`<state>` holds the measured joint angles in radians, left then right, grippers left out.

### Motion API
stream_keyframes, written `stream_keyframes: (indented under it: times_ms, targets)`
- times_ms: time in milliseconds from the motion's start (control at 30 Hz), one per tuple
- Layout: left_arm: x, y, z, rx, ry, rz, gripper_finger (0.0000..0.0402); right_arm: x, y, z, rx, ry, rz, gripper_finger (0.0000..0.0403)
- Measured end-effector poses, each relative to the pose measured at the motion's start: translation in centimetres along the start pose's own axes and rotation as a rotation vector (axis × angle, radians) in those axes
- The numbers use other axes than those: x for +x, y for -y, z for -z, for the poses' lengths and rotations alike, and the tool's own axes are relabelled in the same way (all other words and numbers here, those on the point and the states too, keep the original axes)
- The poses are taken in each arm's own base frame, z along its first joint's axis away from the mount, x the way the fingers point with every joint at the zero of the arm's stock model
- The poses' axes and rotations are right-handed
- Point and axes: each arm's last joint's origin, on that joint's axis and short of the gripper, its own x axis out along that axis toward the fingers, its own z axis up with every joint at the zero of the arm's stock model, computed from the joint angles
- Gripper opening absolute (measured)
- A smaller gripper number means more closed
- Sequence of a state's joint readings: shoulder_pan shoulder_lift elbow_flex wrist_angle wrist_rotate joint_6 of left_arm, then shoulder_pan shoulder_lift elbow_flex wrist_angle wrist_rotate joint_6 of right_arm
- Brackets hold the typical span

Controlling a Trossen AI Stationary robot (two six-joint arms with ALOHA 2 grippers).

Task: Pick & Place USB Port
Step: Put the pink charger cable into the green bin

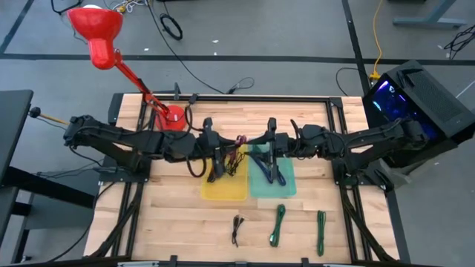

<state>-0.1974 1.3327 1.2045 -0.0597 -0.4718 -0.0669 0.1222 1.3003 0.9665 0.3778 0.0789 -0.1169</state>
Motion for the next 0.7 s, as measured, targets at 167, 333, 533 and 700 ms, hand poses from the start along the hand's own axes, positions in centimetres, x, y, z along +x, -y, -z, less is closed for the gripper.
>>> stream_keyframes:
  times_ms: [167,333,533,700]
  targets:
    - [-0.2,0.8,0.2,0.004,-0.008,0.029,0.0027,0.0,0.5,0.0,0.005,0.007,0.035,0.0177]
    - [-0.2,1.1,0.2,0.005,-0.001,0.038,0.0027,0.0,0.6,-0.3,0.026,0.038,0.036,0.0199]
    - [0.9,1.7,0.6,0.0,0.018,0.064,0.0027,0.0,0.8,-0.7,0.03,0.077,0.043,0.0199]
    - [1.7,1.7,1.0,0.002,0.015,0.05,0.0027,0.2,0.8,-0.3,0.023,0.043,0.049,0.0143]
